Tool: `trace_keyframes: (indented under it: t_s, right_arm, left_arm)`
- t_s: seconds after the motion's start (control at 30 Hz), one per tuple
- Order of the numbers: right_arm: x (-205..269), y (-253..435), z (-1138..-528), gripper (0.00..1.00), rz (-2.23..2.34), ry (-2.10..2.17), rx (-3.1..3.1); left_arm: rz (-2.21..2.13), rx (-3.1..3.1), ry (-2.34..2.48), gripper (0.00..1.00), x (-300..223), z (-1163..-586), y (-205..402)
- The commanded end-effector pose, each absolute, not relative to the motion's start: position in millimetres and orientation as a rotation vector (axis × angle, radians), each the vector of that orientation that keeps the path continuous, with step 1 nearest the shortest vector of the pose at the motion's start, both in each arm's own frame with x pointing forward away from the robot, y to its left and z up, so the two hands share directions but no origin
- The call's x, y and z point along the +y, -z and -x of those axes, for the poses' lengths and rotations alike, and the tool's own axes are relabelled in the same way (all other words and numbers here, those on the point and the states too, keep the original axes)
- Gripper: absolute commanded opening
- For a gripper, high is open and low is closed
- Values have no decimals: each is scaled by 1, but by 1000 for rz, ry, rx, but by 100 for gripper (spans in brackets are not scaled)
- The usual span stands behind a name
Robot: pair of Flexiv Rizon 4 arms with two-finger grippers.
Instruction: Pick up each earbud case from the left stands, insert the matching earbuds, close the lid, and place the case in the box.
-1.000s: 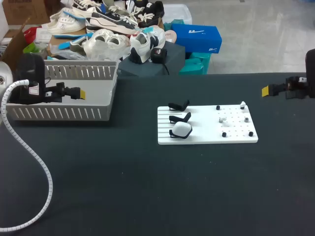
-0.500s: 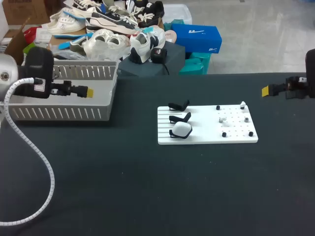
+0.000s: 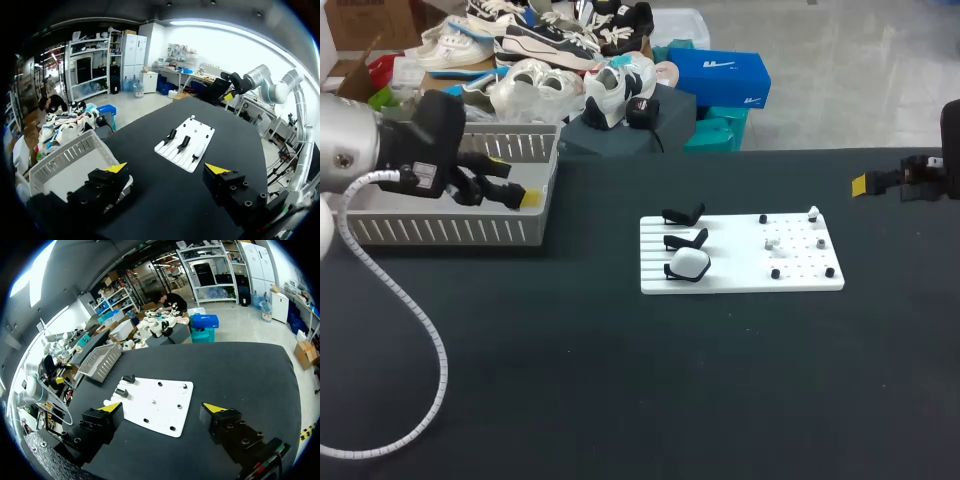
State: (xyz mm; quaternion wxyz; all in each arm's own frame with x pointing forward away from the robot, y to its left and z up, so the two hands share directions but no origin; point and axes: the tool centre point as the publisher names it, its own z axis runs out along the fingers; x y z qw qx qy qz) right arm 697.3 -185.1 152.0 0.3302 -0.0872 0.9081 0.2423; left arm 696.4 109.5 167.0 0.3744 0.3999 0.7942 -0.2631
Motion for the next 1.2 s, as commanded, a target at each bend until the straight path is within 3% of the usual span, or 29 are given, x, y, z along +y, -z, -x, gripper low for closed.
trace_keyframes:
  t_s: [0.03,0.43,1.07,1.2]
  right_arm:
    - [-186,-150,-699,100,233,-641,2373]
    - [-186,-150,-699,100,233,-641,2373]
    - [-186,-150,-699,100,233,-641,2373]
    - [-186,-150,-699,100,233,-641,2373]
  left_arm:
    - [-1209,1866,861,100,98,-701,-159]
    - [-1547,1648,912,100,46,-694,-137]
    - [-1625,1598,963,100,-6,-685,-90]
    - [-1594,1595,958,89,-13,-685,-81]
